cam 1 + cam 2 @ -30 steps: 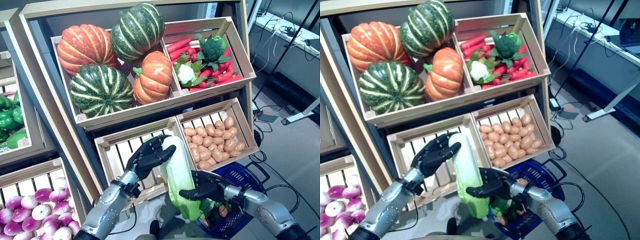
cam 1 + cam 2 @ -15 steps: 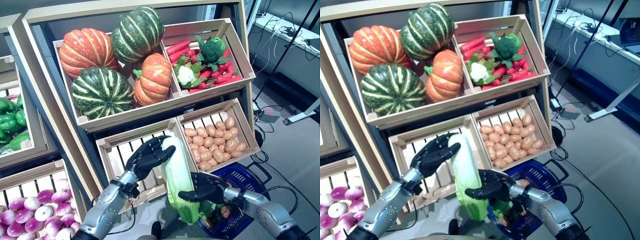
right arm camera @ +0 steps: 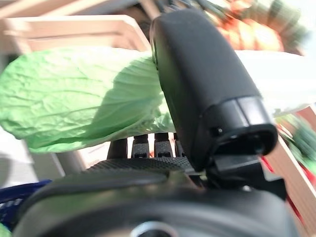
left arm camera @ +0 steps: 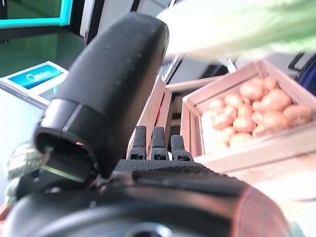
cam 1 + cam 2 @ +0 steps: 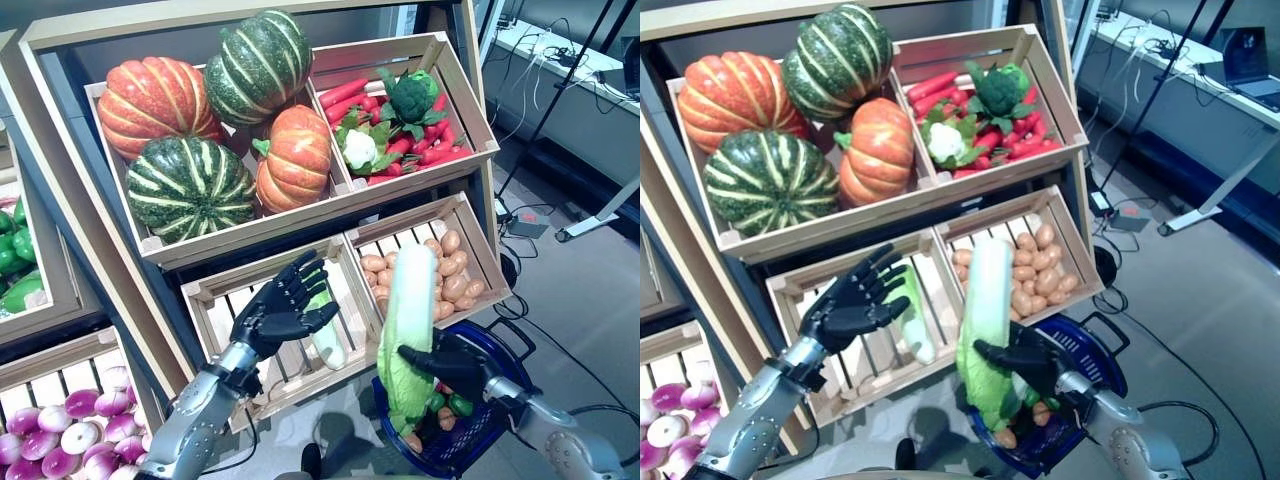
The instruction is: Put vegetables into the basket
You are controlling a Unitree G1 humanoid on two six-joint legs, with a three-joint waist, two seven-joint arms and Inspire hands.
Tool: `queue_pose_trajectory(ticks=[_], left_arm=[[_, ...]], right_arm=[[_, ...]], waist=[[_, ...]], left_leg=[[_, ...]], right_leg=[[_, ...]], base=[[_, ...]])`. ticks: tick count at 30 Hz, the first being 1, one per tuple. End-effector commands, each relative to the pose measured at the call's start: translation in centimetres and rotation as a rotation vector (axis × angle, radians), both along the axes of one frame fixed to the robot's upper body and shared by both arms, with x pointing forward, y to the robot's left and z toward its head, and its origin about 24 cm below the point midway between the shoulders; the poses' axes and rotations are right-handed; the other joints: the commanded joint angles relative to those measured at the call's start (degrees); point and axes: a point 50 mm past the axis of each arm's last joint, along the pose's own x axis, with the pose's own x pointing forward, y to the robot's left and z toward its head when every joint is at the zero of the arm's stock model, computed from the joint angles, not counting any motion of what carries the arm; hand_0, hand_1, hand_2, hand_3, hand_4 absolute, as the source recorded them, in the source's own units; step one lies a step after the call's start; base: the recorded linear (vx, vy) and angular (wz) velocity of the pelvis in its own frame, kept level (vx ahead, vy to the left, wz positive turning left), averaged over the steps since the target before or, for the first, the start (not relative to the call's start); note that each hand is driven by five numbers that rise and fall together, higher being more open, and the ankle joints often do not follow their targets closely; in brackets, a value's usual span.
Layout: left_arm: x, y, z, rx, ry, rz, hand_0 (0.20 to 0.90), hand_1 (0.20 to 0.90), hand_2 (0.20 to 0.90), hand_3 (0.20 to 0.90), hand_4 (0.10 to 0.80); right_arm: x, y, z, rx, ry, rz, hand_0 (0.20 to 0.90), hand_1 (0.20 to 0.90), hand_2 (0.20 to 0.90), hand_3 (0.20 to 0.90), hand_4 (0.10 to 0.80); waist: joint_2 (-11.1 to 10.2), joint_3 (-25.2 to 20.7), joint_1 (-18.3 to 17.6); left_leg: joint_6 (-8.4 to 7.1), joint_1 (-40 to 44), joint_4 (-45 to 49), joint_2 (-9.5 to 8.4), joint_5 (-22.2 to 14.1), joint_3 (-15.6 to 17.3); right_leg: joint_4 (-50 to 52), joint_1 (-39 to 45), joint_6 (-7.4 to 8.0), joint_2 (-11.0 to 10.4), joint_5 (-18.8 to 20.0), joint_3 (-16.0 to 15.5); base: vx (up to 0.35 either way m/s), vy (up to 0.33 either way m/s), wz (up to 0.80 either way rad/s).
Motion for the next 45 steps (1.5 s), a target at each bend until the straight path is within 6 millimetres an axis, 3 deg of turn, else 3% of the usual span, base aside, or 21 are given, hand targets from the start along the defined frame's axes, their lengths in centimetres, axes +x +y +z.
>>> queue_pose_trajectory(ticks=[1,5,8,10,18,22,29,34,38,45], left_arm=[[1.6,1.2,4.3,0.049,-0.245,0.043,0.900,0.900,0.900,0.900,0.800],[2.7,1.9,6.2,0.094,-0.366,0.128,0.900,0.900,0.900,0.900,0.800],[4.1,2.5,8.8,0.110,-0.509,0.228,0.900,0.900,0.900,0.900,0.800],[4.1,2.6,9.5,0.112,-0.550,0.256,0.900,0.900,0.900,0.900,0.800],[3.7,2.8,13.5,0.202,-0.827,0.437,0.900,0.900,0.900,0.900,0.800],[3.9,2.3,15.4,0.197,-0.926,0.520,0.900,0.900,0.900,0.900,0.800],[5.2,0.8,17.6,0.196,-1.004,0.545,0.900,0.900,0.900,0.900,0.800],[5.8,0.3,18.3,0.176,-1.028,0.522,0.900,0.900,0.900,0.900,0.800],[6.0,-1.0,19.5,0.192,-1.064,0.442,0.900,0.900,0.900,0.900,0.800],[6.5,-0.8,20.5,0.192,-1.071,0.454,0.900,0.900,0.900,0.900,0.800]], right_arm=[[3.1,-0.1,4.8,0.163,-0.337,-0.150,0.300,0.300,0.300,0.300,0.400],[4.7,-0.9,6.3,0.205,-0.458,-0.293,0.300,0.300,0.300,0.300,0.400],[6.7,-2.1,7.8,0.266,-0.572,-0.483,0.300,0.300,0.300,0.300,0.400],[7.0,-2.5,8.2,0.279,-0.596,-0.528,0.300,0.300,0.300,0.300,0.400],[7.7,-5.2,7.2,0.384,-0.565,-0.835,0.300,0.300,0.300,0.300,0.400],[8.7,-5.2,7.4,0.460,-0.568,-0.925,0.300,0.300,0.300,0.300,0.400],[11.2,-5.7,8.3,0.556,-0.535,-1.058,0.300,0.300,0.300,0.300,0.400],[12.5,-6.5,7.5,0.612,-0.449,-1.157,0.300,0.300,0.300,0.300,0.400],[14.5,-6.5,8.6,0.487,-0.352,-1.103,0.300,0.300,0.300,0.300,0.400],[16.4,-6.5,7.2,0.343,-0.088,-0.940,0.300,0.300,0.300,0.300,0.400]], waist=[[-1.0,-0.8,-0.1],[-0.3,3.2,-0.1],[0.5,9.4,-0.4],[0.7,11.3,-0.6],[2.0,19.8,-0.4],[2.8,23.1,-0.1],[4.0,24.6,1.2],[5.2,24.6,2.2],[6.2,24.6,3.1],[6.4,24.6,5.4]], left_leg=[[-1.79,3.2,0.1,1.85,-6.8,0.7],[-2.04,-1.2,1.7,2.22,-5.8,0.8],[-3.09,-8.2,7.5,2.43,-5.5,0.3],[-3.49,-10.6,10.0,2.51,-5.5,0.2],[-4.88,-26.4,26.6,3.12,-7.0,-0.5],[-3.61,-31.1,30.8,2.42,-9.1,0.1],[-1.61,-40.2,39.2,0.73,-12.4,-0.4],[-0.61,-45.5,45.0,0.07,-14.8,-0.7],[-0.01,-49.2,48.6,-0.59,-15.6,-0.7],[0.14,-51.4,54.0,-1.33,-18.7,-1.1]], right_leg=[[0.6,-4.3,1.60,-1.9,4.9,1.6],[4.2,-9.5,0.30,-1.1,3.6,2.2],[8.5,-14.9,-1.11,-0.4,2.7,2.4],[10.3,-16.7,-1.40,-0.4,2.5,2.2],[22.2,-27.7,-3.97,-0.7,-0.9,2.4],[28.2,-33.8,-4.55,-1.0,-2.3,2.7],[40.1,-45.4,-4.64,-3.5,-4.5,3.5],[46.7,-51.1,-4.88,-4.7,-5.9,3.3],[50.8,-54.9,-5.15,-5.1,-6.2,3.3],[56.0,-57.3,-5.03,-5.7,-8.1,3.4]], base=[[-0.139,-0.099,-0.10],[-0.286,-0.077,-0.02],[-0.341,-0.064,-0.01],[-0.307,-0.043,0.04],[-0.168,0.008,0.01],[-0.112,0.081,-0.05],[-0.063,0.046,0.01],[-0.007,0.038,0.08],[0.012,0.039,0.07],[0.046,0.004,0.01]])
